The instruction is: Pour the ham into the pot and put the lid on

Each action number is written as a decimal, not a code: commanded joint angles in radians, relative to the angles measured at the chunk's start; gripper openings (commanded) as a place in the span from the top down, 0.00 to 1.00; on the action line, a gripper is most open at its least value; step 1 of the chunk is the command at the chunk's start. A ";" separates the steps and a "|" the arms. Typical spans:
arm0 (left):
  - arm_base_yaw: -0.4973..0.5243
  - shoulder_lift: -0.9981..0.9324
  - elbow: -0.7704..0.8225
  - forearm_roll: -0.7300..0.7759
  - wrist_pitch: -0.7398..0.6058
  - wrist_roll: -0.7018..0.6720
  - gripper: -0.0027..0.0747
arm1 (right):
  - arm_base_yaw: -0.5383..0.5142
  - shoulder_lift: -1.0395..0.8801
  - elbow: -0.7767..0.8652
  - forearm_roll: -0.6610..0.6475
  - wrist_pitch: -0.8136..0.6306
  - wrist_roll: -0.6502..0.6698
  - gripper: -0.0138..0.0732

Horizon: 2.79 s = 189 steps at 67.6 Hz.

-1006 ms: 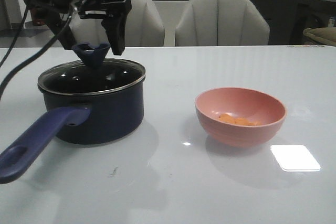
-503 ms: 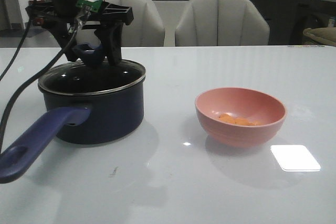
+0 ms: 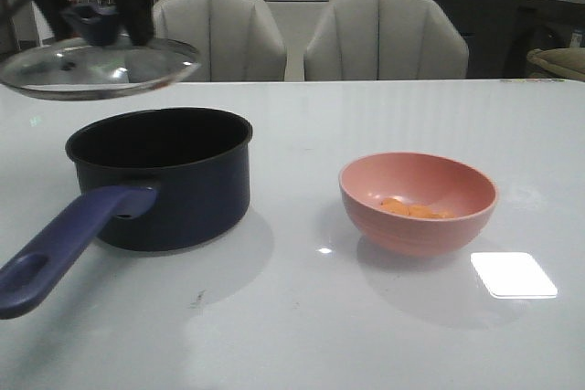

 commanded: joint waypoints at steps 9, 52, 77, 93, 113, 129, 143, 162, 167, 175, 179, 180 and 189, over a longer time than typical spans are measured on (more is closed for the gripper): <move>0.241 -0.182 0.178 -0.003 -0.129 0.066 0.67 | -0.006 -0.020 -0.006 -0.014 -0.081 -0.001 0.66; 0.370 -0.030 0.500 -0.148 -0.346 0.237 0.60 | -0.006 -0.020 -0.006 -0.014 -0.081 -0.001 0.66; 0.314 -0.032 0.483 -0.137 -0.368 0.237 0.16 | -0.006 -0.020 -0.006 -0.014 -0.081 -0.001 0.66; 0.285 -0.195 0.485 -0.139 -0.393 0.259 0.17 | -0.006 -0.020 -0.006 -0.014 -0.081 -0.001 0.66; 0.223 -0.610 0.657 -0.171 -0.552 0.259 0.17 | -0.006 -0.020 -0.006 -0.014 -0.081 -0.001 0.66; 0.100 -0.912 0.867 -0.198 -0.657 0.259 0.17 | -0.006 -0.020 -0.006 -0.014 -0.081 -0.001 0.66; 0.036 -1.205 1.049 -0.200 -0.686 0.259 0.17 | -0.006 -0.020 -0.006 -0.014 -0.081 -0.001 0.66; 0.018 -1.531 1.256 -0.230 -0.723 0.259 0.17 | -0.006 -0.020 -0.006 -0.014 -0.085 -0.001 0.66; 0.018 -1.574 1.284 -0.234 -0.716 0.259 0.17 | -0.006 -0.020 -0.006 -0.014 -0.089 -0.001 0.66; 0.018 -1.596 1.306 -0.234 -0.742 0.259 0.17 | -0.006 -0.020 -0.006 -0.014 -0.114 -0.001 0.66; 0.018 -1.596 1.306 -0.234 -0.742 0.259 0.17 | -0.005 -0.020 -0.008 -0.003 -0.183 0.018 0.66; 0.018 -1.596 1.306 -0.234 -0.742 0.259 0.17 | -0.005 -0.020 -0.013 0.001 -0.217 0.031 0.66; 0.018 -1.596 1.306 -0.234 -0.742 0.259 0.17 | -0.005 0.006 -0.106 0.001 -0.129 0.042 0.66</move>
